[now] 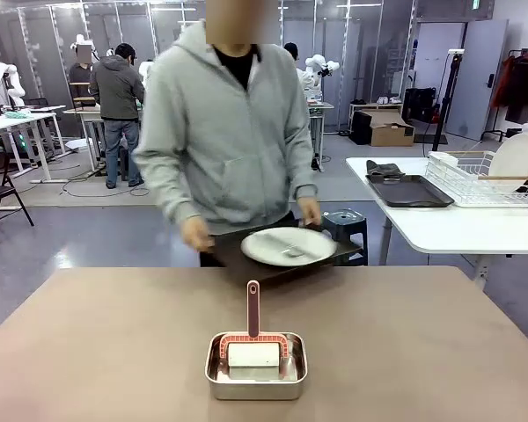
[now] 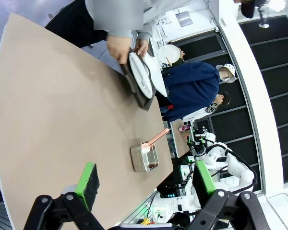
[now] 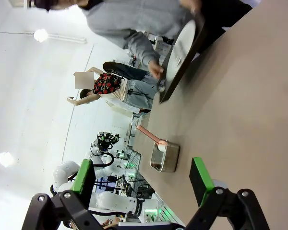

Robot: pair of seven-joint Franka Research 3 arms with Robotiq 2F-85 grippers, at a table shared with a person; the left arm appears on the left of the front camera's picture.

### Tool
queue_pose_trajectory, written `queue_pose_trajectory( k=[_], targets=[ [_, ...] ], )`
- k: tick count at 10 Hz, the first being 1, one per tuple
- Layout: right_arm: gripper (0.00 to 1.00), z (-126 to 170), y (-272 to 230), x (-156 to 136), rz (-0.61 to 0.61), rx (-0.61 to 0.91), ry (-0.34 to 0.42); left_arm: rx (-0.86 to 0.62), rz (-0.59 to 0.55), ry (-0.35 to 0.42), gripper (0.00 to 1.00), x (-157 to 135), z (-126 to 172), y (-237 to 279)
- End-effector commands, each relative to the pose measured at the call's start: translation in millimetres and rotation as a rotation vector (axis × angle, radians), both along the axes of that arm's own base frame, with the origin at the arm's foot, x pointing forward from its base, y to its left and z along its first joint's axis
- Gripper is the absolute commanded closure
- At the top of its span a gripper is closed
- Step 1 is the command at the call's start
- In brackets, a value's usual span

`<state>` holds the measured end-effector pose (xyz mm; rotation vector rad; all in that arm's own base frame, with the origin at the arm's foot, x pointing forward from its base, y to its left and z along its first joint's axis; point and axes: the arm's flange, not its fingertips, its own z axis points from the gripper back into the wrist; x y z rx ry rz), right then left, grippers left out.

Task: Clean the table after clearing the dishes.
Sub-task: When the right (or left) Handle tray is removed, use the right hand (or left hand) to clean the right (or left) side of the table with the Lint Roller.

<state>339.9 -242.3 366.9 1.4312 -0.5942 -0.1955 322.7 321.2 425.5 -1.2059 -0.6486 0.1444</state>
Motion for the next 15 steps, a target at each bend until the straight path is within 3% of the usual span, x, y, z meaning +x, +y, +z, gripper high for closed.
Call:
queue_pose_trajectory(
  k=[1, 4, 6, 7, 8, 10, 11, 14, 15],
  targets=[
    [0.0, 3.7, -1.8, -0.2, -0.001, 0.009, 0.014, 0.164, -0.111, -0.085, 0.0, 7.5, 22.3, -16.2],
    [0.0, 3.7, -1.8, -0.2, -0.001, 0.009, 0.014, 0.471, -0.37, -0.199, 0.0, 53.7, 84.5, -101.3],
    [0.0, 3.7, -1.8, -0.2, -0.001, 0.009, 0.014, 0.747, -0.584, -0.301, 0.0, 93.5, 132.6, -185.8],
    [0.0, 3.7, -1.8, -0.2, -0.001, 0.009, 0.014, 0.906, -0.721, -0.317, 0.0, 109.6, 143.6, -237.3],
    [0.0, 3.7, -1.8, -0.2, -0.001, 0.009, 0.014, 0.992, -0.825, -0.345, 0.0, 119.1, 142.5, -284.7],
    [0.0, 3.7, -1.8, -0.2, -0.001, 0.009, 0.014, 1.099, -1.102, -0.472, 0.0, 121.2, 121.1, -379.8],
    [0.0, 3.7, -1.8, -0.2, -0.001, 0.009, 0.014, 1.213, -1.165, -0.468, 0.0, 124.6, 102.1, -415.6],
    [0.0, 3.7, -1.8, -0.2, -0.001, 0.009, 0.014, 1.145, -1.368, -0.489, 0.0, 126.9, 56.1, -485.7],
    [0.0, 3.7, -1.8, -0.2, -0.001, 0.009, 0.014, 1.153, -1.348, -0.491, 0.0, 126.3, 52.2, -493.3]
  ],
)
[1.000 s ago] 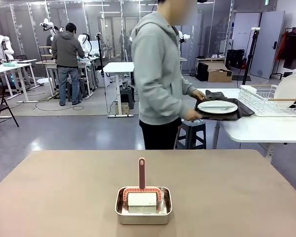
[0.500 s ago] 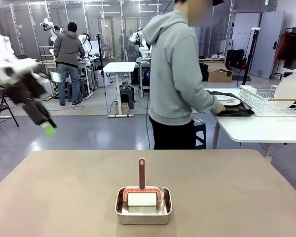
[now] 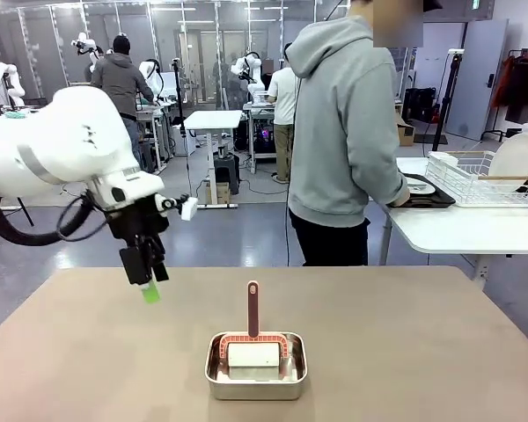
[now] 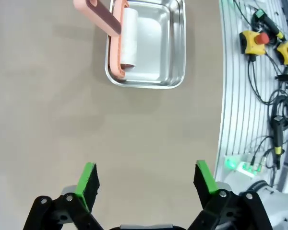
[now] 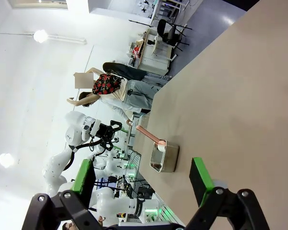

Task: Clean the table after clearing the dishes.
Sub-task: When the right (or left) Handle tray is removed, use the right hand (or left hand) to clean the right (or left) side of the table with the Lint Roller.

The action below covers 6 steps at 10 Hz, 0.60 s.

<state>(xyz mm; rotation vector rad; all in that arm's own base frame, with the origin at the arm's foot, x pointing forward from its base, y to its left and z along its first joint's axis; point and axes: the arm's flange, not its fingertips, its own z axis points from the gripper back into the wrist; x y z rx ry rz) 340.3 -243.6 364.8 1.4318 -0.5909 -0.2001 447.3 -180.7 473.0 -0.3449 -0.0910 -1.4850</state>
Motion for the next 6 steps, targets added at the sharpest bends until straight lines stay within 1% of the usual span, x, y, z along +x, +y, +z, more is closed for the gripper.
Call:
queue_pose_trajectory(
  k=[1, 5, 6],
  targets=[
    [0.0, 5.8, -0.5, -0.6, 0.0, 0.008, 0.01, -0.004, 0.017, -0.01, 0.0, -2.2, 11.9, 9.5],
    [0.0, 5.8, -0.5, -0.6, 0.0, 0.008, 0.01, -0.004, 0.017, -0.01, 0.0, -2.2, 11.9, 9.5],
    [0.0, 5.8, -0.5, -0.6, 0.0, 0.008, 0.01, -0.006, 0.014, -0.013, 0.0, 0.8, 7.5, 6.3]
  ],
)
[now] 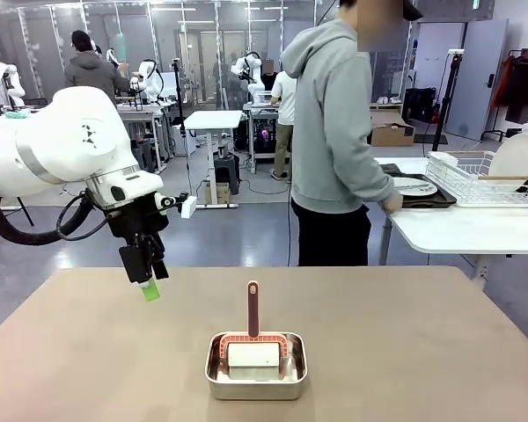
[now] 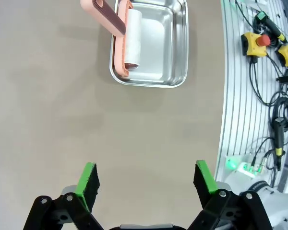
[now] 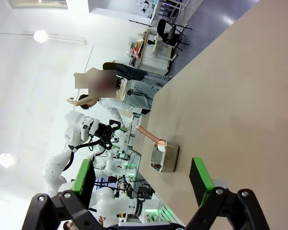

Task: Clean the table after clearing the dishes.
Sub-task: When the right (or left) Handle tray is removed, use the right hand (or left hand) to clean the right (or left) side of the table with the Lint Roller.

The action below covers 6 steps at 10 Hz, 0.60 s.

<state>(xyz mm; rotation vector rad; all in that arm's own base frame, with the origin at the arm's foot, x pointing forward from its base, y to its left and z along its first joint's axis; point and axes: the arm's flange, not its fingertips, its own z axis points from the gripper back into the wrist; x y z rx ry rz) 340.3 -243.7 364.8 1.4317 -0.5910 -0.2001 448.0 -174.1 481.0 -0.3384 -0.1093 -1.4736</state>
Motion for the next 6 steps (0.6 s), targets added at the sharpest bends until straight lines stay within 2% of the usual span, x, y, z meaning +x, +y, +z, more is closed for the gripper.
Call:
queue_pose_trajectory(
  k=[1, 2, 3, 6],
  targets=[
    [0.0, 5.8, -0.4, -0.6, 0.0, 0.008, 0.01, -0.016, -0.088, -0.031, 0.0, 3.8, -7.1, -16.9],
    [0.0, 5.8, -0.4, -0.6, 0.0, 0.008, 0.01, 0.041, -0.172, -0.11, 0.0, 16.6, -4.8, -43.8],
    [0.0, 5.8, -0.4, -0.6, 0.0, 0.008, 0.01, 0.04, -0.219, -0.124, 0.0, 29.8, -7.5, -61.2],
    [0.0, 5.8, -0.4, -0.6, 0.0, 0.008, 0.01, 0.138, -0.243, -0.002, 0.0, 65.3, -25.7, -116.9]
  ],
)
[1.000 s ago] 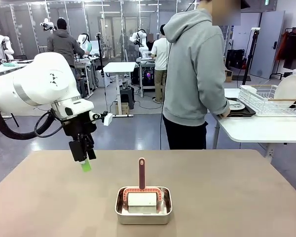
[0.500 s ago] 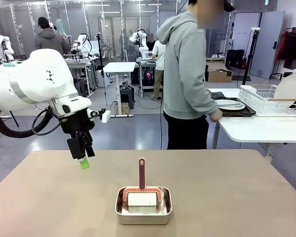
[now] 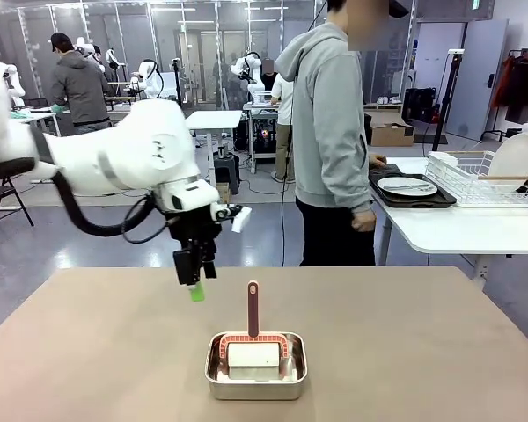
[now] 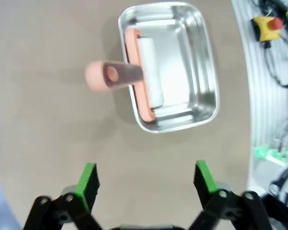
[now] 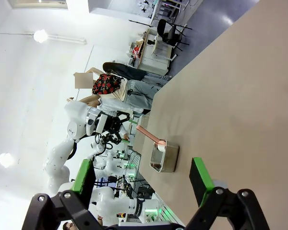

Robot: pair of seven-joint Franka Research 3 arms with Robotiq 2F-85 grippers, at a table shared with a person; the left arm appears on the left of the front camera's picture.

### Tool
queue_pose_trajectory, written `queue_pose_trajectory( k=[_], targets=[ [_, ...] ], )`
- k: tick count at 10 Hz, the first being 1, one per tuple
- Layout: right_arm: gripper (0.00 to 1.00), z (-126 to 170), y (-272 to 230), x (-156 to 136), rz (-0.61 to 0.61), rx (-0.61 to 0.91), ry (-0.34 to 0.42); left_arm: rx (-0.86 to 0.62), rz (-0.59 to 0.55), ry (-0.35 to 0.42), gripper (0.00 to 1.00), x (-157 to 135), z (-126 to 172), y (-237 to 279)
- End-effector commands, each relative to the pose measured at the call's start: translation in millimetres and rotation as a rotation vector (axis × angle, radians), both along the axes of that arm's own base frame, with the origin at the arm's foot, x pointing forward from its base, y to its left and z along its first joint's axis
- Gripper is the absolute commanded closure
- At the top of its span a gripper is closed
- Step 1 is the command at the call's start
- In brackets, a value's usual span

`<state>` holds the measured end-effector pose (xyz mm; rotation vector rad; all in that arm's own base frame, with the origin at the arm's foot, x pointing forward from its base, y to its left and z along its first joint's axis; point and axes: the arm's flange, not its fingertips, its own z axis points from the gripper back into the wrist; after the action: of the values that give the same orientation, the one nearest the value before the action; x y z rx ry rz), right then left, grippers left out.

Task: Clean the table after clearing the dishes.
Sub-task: When the right (or left) Handle tray is removed, use the right hand (or left hand) to clean the right (or left) side of the table with the Lint Roller.

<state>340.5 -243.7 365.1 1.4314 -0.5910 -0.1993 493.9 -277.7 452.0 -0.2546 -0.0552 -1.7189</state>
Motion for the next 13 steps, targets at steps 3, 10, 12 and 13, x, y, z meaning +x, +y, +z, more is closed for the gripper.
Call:
queue_pose_trajectory(
  k=[3, 10, 12, 13],
  targets=[
    [0.0, 5.5, -0.4, -0.8, -0.001, 0.008, 0.01, 0.089, 0.012, 0.065, 0.0, 34.2, -7.1, -57.6],
    [0.0, 5.5, -0.4, -0.8, -0.001, 0.008, 0.01, 0.129, 0.013, 0.157, 0.0, 36.1, -14.1, -91.5],
    [0.0, 5.5, -0.4, -0.8, -0.001, 0.008, 0.01, 0.128, 0.025, 0.157, 0.0, 30.2, -25.6, -94.2],
    [0.0, 5.5, -0.4, -0.8, -0.001, 0.008, 0.01, 0.125, 0.021, 0.174, 0.0, 28.7, -33.5, -94.3]
  ],
)
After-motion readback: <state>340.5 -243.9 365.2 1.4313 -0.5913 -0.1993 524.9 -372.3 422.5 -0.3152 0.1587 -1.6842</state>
